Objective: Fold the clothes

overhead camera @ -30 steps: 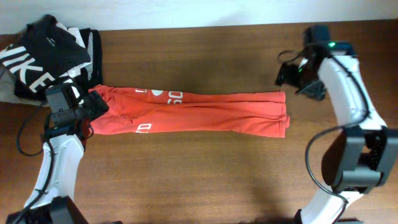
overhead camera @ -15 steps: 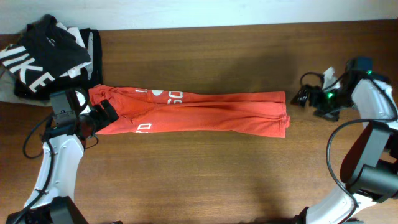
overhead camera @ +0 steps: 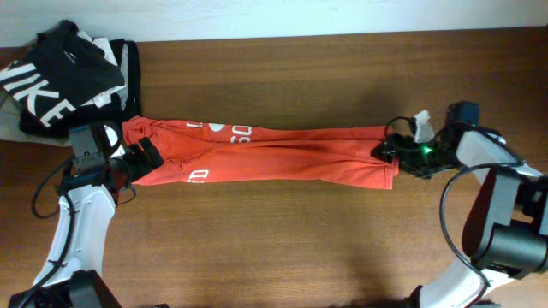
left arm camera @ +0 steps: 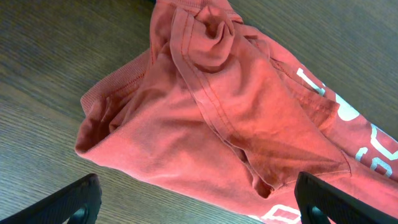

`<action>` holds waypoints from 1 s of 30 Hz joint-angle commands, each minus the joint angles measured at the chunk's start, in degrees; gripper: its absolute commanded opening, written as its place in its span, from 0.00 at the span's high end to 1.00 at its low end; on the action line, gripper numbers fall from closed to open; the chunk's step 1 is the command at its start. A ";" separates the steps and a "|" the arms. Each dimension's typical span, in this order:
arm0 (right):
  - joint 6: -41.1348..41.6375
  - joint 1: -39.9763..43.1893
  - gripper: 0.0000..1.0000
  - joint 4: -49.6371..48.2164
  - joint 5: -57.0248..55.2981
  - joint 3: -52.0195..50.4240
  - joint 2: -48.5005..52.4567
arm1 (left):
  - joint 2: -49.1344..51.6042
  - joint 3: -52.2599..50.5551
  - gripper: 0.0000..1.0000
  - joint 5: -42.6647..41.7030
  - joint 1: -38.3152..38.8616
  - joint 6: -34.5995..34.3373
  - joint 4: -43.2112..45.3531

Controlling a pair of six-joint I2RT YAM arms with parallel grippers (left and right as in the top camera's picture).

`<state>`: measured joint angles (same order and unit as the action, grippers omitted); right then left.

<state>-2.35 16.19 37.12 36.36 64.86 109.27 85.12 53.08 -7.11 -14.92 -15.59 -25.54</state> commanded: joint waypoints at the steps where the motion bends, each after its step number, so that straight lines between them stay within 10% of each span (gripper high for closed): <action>1: 1.88 -4.22 0.09 -2.05 -1.25 -1.95 1.38 | 0.26 0.11 0.01 -0.63 -0.11 0.26 -0.33; 7: 7.61 -5.77 0.96 -2.49 -5.35 -1.81 1.36 | 0.26 0.11 0.01 -0.63 -0.11 0.26 -0.94; 20: 8.66 0.50 0.96 31.10 -26.10 23.30 -4.68 | 0.26 0.11 0.01 -0.63 -0.11 0.26 -1.14; 30: 8.85 -15.41 0.96 28.15 -26.08 23.98 -5.88 | 0.26 0.11 0.01 -0.63 -0.11 0.26 -0.85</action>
<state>6.09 6.46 67.40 10.90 87.96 104.07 85.14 53.08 -7.14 -14.92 -15.59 -26.70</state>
